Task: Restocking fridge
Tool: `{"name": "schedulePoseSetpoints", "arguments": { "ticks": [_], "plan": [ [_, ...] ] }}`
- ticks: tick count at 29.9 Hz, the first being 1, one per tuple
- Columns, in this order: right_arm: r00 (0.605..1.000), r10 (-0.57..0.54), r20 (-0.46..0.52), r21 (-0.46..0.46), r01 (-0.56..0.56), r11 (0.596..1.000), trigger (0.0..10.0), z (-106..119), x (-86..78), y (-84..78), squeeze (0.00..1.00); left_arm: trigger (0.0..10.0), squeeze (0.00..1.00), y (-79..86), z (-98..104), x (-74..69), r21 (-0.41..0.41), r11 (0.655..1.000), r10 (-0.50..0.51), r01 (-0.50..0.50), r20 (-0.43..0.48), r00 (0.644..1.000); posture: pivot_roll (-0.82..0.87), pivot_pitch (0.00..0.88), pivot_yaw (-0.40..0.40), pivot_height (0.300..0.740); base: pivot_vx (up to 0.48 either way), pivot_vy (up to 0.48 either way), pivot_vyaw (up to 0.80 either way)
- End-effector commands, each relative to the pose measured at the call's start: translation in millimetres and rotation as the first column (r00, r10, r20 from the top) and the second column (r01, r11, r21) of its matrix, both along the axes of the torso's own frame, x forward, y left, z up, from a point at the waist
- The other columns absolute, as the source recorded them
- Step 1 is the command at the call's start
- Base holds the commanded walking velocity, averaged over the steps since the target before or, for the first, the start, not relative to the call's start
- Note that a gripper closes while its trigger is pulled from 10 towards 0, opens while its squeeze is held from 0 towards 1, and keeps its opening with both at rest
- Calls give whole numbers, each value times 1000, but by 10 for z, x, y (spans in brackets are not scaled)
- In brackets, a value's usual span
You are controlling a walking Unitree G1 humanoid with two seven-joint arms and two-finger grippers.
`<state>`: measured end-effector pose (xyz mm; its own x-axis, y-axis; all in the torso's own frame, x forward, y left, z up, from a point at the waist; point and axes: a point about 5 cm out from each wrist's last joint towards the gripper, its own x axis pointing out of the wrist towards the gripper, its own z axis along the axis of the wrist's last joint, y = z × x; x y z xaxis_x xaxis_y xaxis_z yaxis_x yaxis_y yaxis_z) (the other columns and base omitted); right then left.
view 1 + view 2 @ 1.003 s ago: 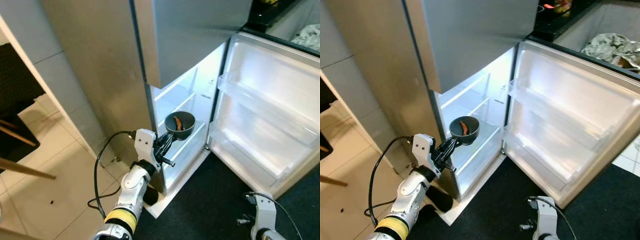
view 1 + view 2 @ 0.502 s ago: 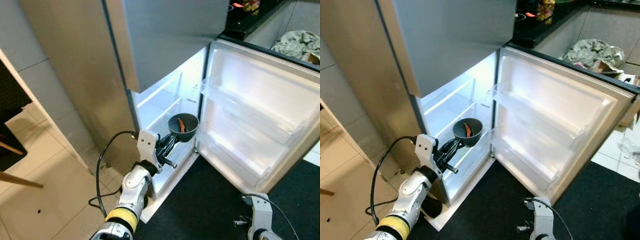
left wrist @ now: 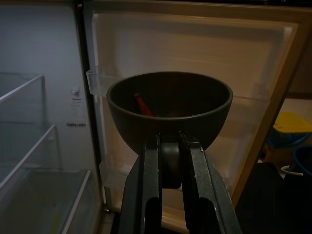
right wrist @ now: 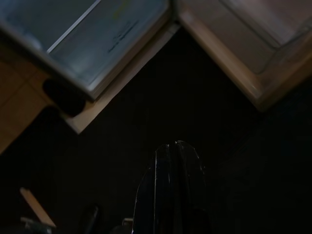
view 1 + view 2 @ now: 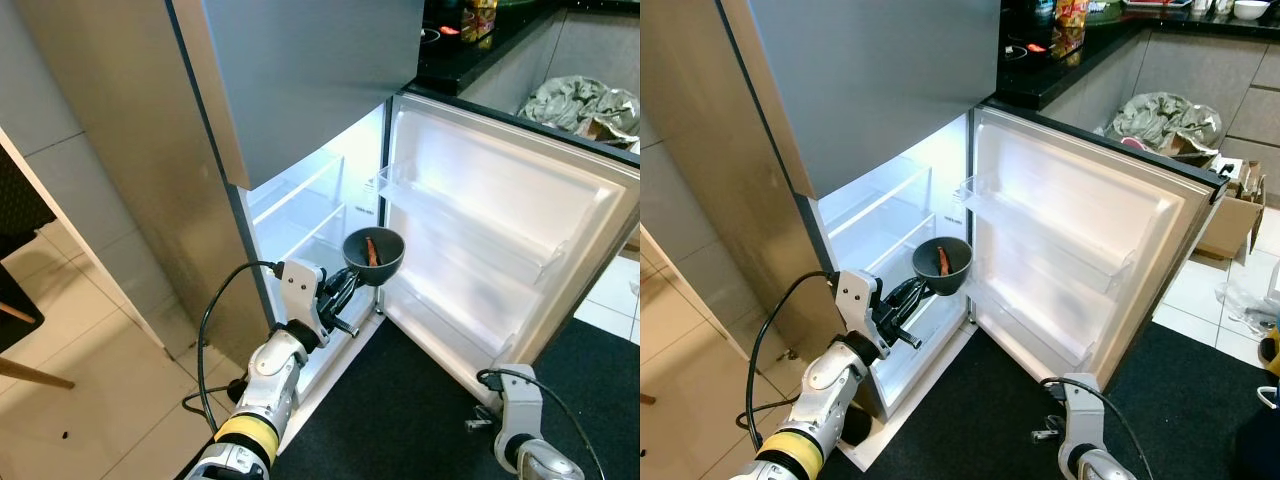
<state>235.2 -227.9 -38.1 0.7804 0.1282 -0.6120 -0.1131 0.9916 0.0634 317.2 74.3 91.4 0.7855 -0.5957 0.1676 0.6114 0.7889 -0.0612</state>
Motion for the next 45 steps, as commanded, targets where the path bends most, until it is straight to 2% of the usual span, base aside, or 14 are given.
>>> {"name": "schedulePoseSetpoints", "arguments": {
  "ticks": [1, 13, 23, 28, 32, 34, 37, 38, 39, 41, 43, 44, 45],
  "plan": [
    [999, 37, -5, -10, -37, 999, 10000, -12, 2, 57, 0, 10000, 0, -2, -10, -4, 2, 1000, -3, 3, 2, 1000, -96, 39, 51, 740, 0, -356, 769],
    [999, 49, -14, -15, -49, 999, 10000, -41, -30, 89, 0, 10000, 0, 9, -39, -26, 3, 1000, 3, -3, -4, 1000, -93, 44, 50, 740, 0, -356, 769],
    [999, 47, -15, -7, -47, 999, 10000, -36, -25, 83, 0, 10000, 0, 2, -41, -26, 1, 1000, 0, 0, -5, 1000, -97, 48, 50, 740, 0, -362, 0],
    [994, 103, 36, 58, -105, 993, 10000, 28, 42, 140, 0, 10000, 0, -7, -44, -30, 1, 1000, -1, 1, -4, 1000, -98, 47, 49, 740, 0, -363, 0],
    [964, 245, 107, 217, -263, 940, 10000, 126, 125, 318, 0, 10000, 0, 2, -55, -30, 3, 1000, 7, -7, -11, 1000, -99, 49, 50, 740, 0, -338, 0],
    [933, 322, 161, 290, -357, 888, 10000, 222, 196, 388, 0, 10000, 0, 33, -72, -23, 5, 999, 39, -39, -17, 999, -100, 52, 51, 740, 0, 0, 0],
    [899, 379, 217, 342, -434, 834, 10000, 327, 265, 423, 0, 10000, 0, 69, -89, -22, 8, 998, 62, -62, -21, 998, -100, 55, 49, 740, 0, 0, 0],
    [899, 379, 217, 342, -434, 834, 10000, 327, 265, 423, 0, 10000, 0, 69, -89, -22, 8, 998, 62, -62, -21, 998, -100, 55, 49, 740, 0, 0, 0],
    [890, 390, 236, 358, -452, 817, 10000, 361, 285, 428, 0, 10000, 0, 79, -94, -23, 8, 998, 65, -65, -22, 998, -100, 55, 49, 740, 0, 0, 0],
    [862, 423, 279, 389, -504, 771, 10000, 445, 331, 450, 0, 10000, 0, 109, -111, -30, 14, 997, 77, -77, -25, 997, -99, 55, 48, 740, 0, 0, 0],
    [813, 477, 335, 435, -582, 687, 10000, 537, 353, 510, 0, 10000, 0, 147, -127, -36, 19, 995, 94, -93, -26, 995, -95, 58, 45, 740, 0, 0, 0],
    [813, 477, 335, 435, -582, 687, 10000, 537, 353, 510, 0, 10000, 0, 147, -127, -36, 19, 995, 94, -93, -26, 995, -95, 58, 45, 740, 0, 0, 0],
    [793, 496, 355, 452, -610, 651, 10000, 569, 354, 531, 0, 10000, 0, 160, -132, -37, 20, 995, 99, -99, -27, 995, -95, 58, 45, 740, 0, 0, 0]
  ]
}}
